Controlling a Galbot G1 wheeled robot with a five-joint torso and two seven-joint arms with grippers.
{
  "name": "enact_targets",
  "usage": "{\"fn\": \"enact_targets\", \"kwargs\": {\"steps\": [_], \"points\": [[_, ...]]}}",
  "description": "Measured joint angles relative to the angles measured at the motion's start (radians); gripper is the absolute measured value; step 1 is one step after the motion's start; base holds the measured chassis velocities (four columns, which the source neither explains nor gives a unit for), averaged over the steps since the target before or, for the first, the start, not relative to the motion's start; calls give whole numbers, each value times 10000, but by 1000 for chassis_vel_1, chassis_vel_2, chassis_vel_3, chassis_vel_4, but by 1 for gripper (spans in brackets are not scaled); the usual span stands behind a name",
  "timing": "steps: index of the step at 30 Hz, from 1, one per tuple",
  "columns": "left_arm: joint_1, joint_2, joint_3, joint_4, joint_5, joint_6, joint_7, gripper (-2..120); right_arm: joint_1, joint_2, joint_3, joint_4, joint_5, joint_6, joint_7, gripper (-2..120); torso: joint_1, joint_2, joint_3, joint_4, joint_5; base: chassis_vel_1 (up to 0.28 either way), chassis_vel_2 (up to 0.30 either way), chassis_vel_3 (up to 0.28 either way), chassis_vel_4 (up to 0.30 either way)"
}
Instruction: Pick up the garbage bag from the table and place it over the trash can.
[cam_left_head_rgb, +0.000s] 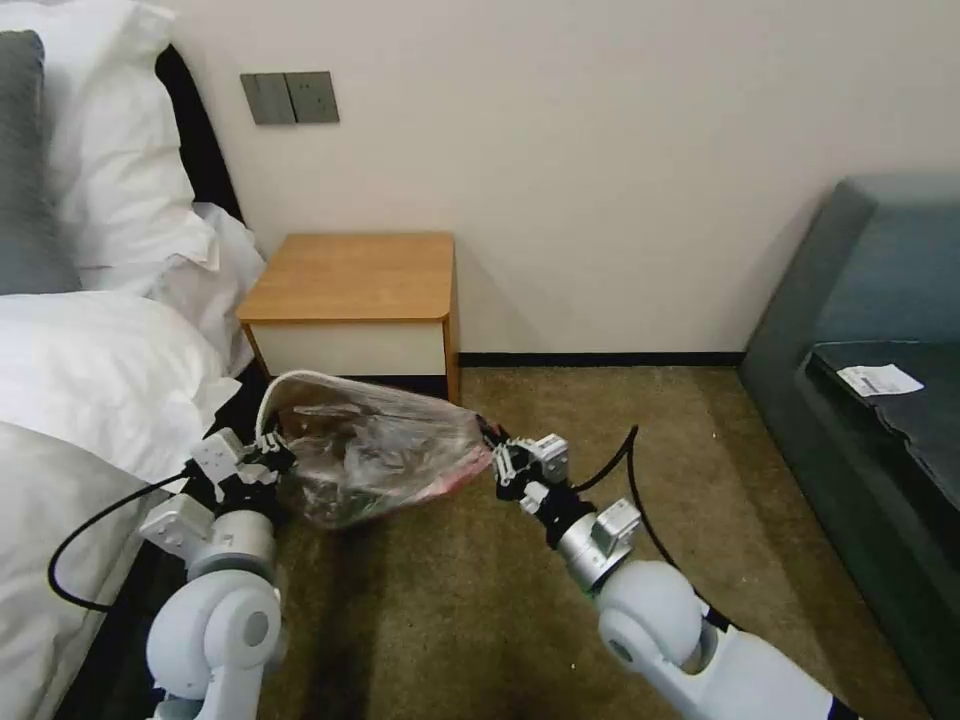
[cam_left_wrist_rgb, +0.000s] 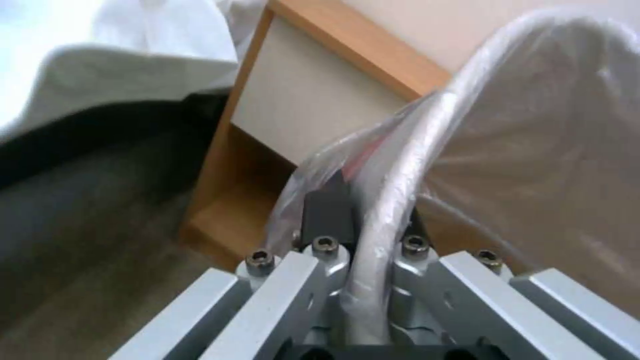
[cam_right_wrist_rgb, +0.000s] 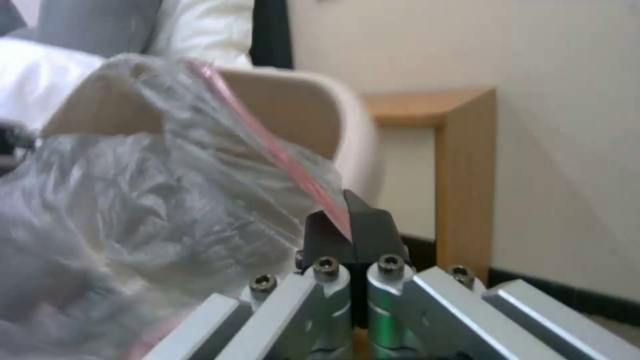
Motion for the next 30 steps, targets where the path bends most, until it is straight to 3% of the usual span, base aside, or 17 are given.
{"fn": "enact_targets", "kwargs": {"steps": [10,20,30], "points": [[63,-57,-94,-107,-371,-22,16,2,66,-36,90,-98,-180,176,-123,0,0,0,0,0,1,0,0,0,0],[385,-257,-115,-468,-824,169,137,2,352,35,1001,-610,-574,608,-600,0,0,0,0,-1,3,0,0,0,0],[697,-364,-41,-720,-933,197,216,2,667,147,1294,-930,-404,642,-612,0,0,0,0,0,1,0,0,0,0]]}}
